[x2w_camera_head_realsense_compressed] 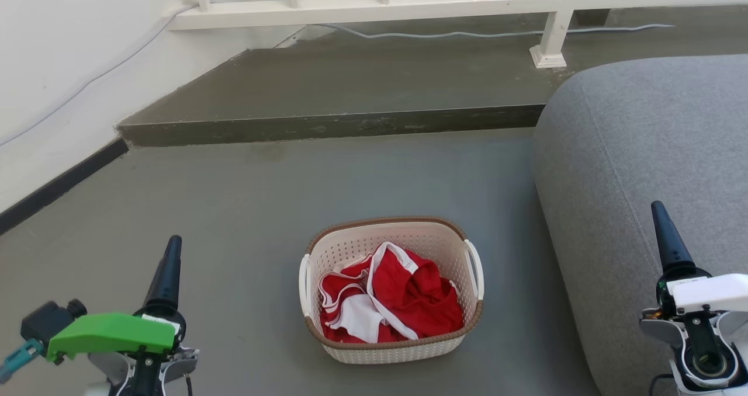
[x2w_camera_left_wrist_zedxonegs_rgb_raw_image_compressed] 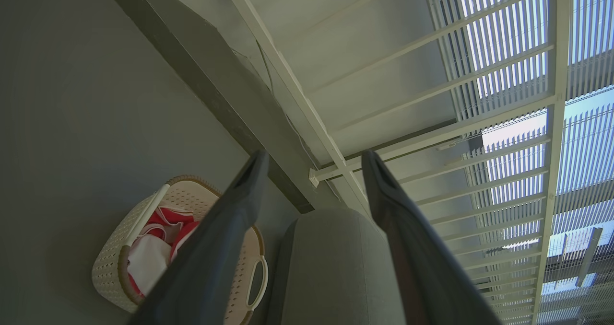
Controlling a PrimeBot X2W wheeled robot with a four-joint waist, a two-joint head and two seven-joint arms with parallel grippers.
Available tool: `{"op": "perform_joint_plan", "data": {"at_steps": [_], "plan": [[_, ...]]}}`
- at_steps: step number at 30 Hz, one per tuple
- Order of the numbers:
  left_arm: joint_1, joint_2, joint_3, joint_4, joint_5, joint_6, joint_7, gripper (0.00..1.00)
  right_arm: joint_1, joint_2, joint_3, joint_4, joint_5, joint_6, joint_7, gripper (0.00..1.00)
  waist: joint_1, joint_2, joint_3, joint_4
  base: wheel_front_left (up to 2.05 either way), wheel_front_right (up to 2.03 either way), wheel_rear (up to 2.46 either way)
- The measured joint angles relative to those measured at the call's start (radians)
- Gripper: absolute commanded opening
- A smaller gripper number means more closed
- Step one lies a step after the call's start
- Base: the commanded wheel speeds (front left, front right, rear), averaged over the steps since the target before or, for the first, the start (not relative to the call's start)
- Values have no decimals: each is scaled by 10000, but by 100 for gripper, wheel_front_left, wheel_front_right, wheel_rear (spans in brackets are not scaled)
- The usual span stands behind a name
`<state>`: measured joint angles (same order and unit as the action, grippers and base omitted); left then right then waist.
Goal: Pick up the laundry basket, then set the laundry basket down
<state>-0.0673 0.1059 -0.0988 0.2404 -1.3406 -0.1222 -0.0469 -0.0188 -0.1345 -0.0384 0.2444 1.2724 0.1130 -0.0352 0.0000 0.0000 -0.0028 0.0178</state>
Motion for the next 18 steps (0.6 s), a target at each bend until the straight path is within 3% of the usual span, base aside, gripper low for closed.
{"op": "perform_joint_plan", "data": {"at_steps": [18], "plan": [[-210, 556, -1195, -518, 4157, 880, -585, 100, -159, -738, 1271, -347, -3850, -775, -621, 100, 0, 0, -57, 50, 0, 0, 0]]}}
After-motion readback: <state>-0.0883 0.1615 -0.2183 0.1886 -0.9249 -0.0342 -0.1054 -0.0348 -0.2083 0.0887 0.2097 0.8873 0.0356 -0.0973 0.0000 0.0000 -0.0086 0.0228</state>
